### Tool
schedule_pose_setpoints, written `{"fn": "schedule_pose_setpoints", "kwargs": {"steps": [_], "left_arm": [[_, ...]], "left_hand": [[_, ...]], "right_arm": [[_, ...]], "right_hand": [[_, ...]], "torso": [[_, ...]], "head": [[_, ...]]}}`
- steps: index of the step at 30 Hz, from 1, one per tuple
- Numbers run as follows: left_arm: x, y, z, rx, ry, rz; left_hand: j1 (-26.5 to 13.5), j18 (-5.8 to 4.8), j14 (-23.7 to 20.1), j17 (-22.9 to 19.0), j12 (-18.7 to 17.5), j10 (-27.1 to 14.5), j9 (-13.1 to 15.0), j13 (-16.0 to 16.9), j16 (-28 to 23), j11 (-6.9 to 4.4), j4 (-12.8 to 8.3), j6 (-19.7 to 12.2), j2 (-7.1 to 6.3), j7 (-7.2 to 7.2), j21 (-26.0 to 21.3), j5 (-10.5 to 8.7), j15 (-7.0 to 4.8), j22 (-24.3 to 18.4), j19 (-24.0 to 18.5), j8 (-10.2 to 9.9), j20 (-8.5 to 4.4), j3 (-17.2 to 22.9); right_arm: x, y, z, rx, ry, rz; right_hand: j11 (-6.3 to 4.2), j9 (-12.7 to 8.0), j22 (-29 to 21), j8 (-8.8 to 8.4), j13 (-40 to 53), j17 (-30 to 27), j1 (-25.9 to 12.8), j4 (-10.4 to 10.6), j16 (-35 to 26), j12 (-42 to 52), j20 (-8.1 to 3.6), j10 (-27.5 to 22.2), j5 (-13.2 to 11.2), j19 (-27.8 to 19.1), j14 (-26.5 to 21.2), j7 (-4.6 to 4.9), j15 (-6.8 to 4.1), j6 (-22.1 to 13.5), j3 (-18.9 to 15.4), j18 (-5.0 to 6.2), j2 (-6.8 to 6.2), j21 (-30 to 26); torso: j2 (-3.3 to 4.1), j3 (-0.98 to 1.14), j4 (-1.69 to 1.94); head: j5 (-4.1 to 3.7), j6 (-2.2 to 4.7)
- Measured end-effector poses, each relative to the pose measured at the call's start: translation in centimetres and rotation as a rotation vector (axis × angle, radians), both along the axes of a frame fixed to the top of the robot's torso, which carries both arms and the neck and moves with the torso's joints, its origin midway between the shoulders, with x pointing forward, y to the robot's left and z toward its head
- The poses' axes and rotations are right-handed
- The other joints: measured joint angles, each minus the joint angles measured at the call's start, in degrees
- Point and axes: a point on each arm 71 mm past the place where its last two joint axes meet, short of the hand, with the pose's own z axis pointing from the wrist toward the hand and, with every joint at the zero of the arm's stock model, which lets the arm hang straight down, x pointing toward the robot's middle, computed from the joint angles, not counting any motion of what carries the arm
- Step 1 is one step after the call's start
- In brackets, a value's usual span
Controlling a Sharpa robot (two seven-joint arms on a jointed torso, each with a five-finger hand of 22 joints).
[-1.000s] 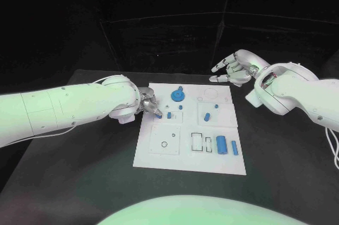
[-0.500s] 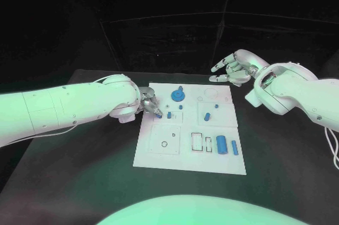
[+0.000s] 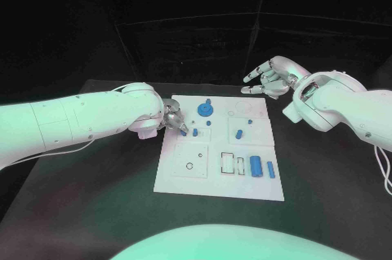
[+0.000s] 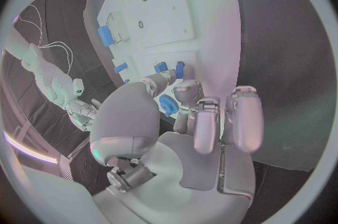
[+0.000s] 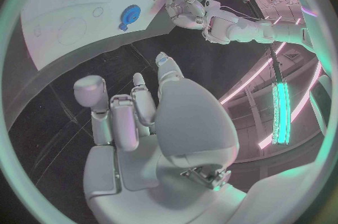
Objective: Assemble the parts on the task board
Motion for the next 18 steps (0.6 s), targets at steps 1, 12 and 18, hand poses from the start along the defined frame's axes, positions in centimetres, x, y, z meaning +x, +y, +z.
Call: {"fn": "schedule_pose_setpoints", "kwargs": {"steps": [1, 12, 18], "left_arm": [[0.02, -0.01, -0.01, 0.001, 0.001, 0.000], [0.20, -0.13, -0.05, 0.002, 0.010, 0.007], [0.28, -0.18, -0.15, 0.002, 0.014, 0.012]], "left_hand": [[-0.1, 0.00, 0.0, 0.0, 0.0, 0.0, 0.0, 0.0, 0.0, -0.01, 0.0, 0.1, -0.05, -0.07, 0.0, 0.00, 0.00, 0.0, 0.0, 0.0, 0.00, 0.0], [-0.6, 0.00, 0.0, 0.0, 0.0, 0.1, -0.2, -0.2, 0.0, -0.07, -0.8, 0.5, 0.20, -0.07, 0.2, -0.05, 0.00, 0.0, 0.0, 0.2, 0.00, 0.0], [-1.8, 0.00, -0.2, 0.0, 0.0, 0.5, -0.4, -0.3, 0.0, -0.33, -1.7, 1.2, 0.21, -0.39, 0.2, -0.06, -0.22, 0.0, 0.2, -0.1, -0.18, -1.1]], "right_arm": [[0.00, 0.00, 0.00, 0.000, 0.000, 0.000], [-0.03, 0.02, 0.01, 0.000, 0.000, 0.001], [-0.03, 0.04, 0.01, 0.000, 0.000, 0.001]], "right_hand": [[0.00, 0.0, 0.0, 0.00, 0.0, 0.0, 0.0, 0.0, 0.0, 0.0, 0.00, 0.0, 0.0, 0.0, 0.0, 0.00, 0.00, 0.0, 0.0, -0.01, 0.00, 0.0], [0.00, 0.0, 0.0, 0.00, 0.0, 0.0, 0.0, 0.0, 0.0, 0.0, 0.00, 0.0, 0.0, 0.0, 0.0, 0.00, 0.00, 0.0, 0.0, -0.01, 0.00, 0.0], [0.00, 0.0, 0.0, 0.00, 0.0, 0.0, 0.0, 0.0, 0.0, 0.0, 0.00, 0.0, 0.0, 0.0, 0.0, 0.00, 0.00, 0.0, 0.0, -0.01, 0.00, 0.0]], "torso": [[0.00, 0.01, 0.00], [-0.01, 0.01, 0.00], [-0.01, 0.01, 0.01]], "head": [[-0.03, -0.01], [-0.13, 0.03], [-0.14, -0.08]]}}
